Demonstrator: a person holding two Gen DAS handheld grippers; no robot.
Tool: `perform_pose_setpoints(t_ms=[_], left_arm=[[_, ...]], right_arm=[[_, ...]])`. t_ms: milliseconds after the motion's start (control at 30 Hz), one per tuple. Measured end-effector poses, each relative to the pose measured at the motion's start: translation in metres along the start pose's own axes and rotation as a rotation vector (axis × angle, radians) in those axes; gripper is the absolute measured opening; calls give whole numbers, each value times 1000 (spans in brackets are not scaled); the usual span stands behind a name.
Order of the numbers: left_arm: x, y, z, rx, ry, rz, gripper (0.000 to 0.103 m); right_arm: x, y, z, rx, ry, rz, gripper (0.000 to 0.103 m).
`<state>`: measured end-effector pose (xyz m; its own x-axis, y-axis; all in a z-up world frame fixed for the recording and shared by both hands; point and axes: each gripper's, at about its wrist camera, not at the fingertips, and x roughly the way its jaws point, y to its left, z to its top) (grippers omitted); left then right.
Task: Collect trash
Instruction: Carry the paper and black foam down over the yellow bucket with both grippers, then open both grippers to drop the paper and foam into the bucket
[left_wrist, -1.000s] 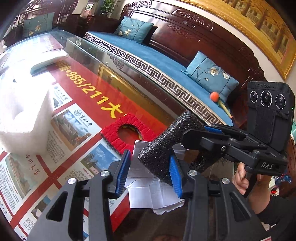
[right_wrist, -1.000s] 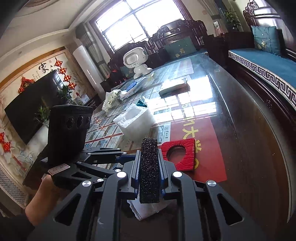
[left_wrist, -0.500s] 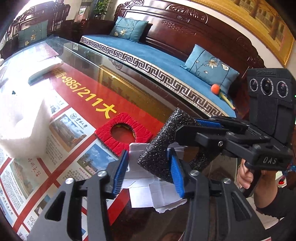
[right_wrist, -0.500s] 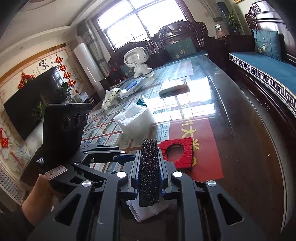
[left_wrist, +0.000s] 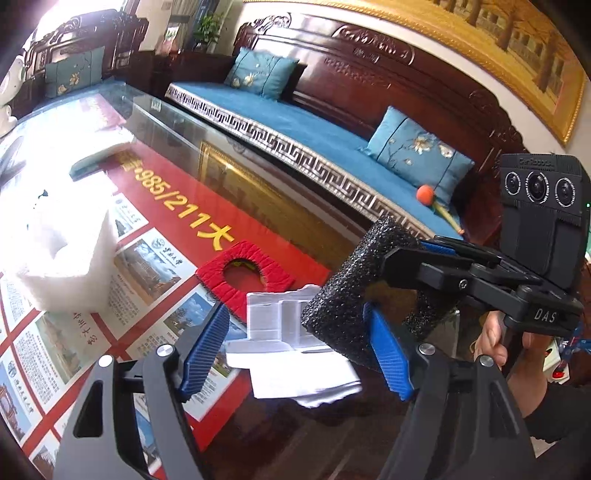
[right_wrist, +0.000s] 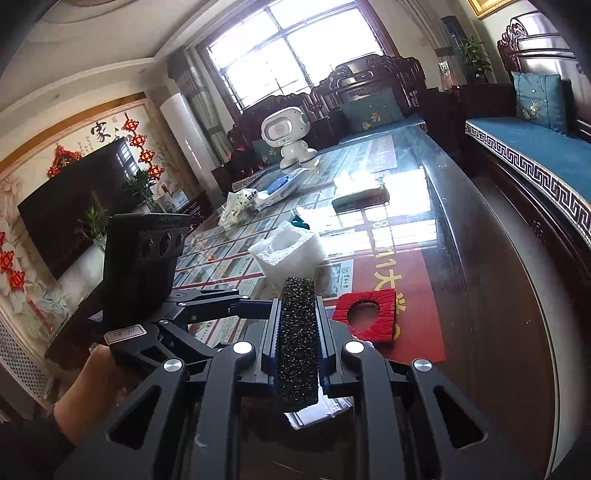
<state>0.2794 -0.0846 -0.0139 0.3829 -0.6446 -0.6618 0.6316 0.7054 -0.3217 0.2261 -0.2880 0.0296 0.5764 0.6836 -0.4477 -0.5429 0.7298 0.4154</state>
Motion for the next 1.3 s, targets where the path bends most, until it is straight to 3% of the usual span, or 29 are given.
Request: perform_pose_setpoints(t_ms=[167,300,433,633,800,967,1100,1200,1267,1300], left_arm=[[-38,-37,-15,87,-46,66,74],[-78,-72,-46,148,-73,120,74],[-109,-106,-88,185,-75,172,74],[-138,-145,-172,142,-54,206,74],[-132,-161,-248,84,16,249,74],[-108,-155,-309,-26,116,203,74],[-89,-151,-337,-75,171,197,74],[-77,-151,-348,-69,205,210,74],[-73,-151,-353,-70,225,201,76],[-69,-155,-352,-68,228,201,77]], right_arm=[[-28,39,-8,-80,-12,26,17],[-53,76,-28,-139,-13,66,17],[-74,112,-60,-173,9,110,17],[-98,152,-130,-175,100,172,16],[-86,164,-192,-177,251,159,16],[-64,157,-248,-144,394,103,16],[-47,149,-279,-131,470,44,16],[-36,141,-294,-85,512,46,17],[-33,139,-299,-72,527,37,26],[-32,138,-298,-69,533,33,36]])
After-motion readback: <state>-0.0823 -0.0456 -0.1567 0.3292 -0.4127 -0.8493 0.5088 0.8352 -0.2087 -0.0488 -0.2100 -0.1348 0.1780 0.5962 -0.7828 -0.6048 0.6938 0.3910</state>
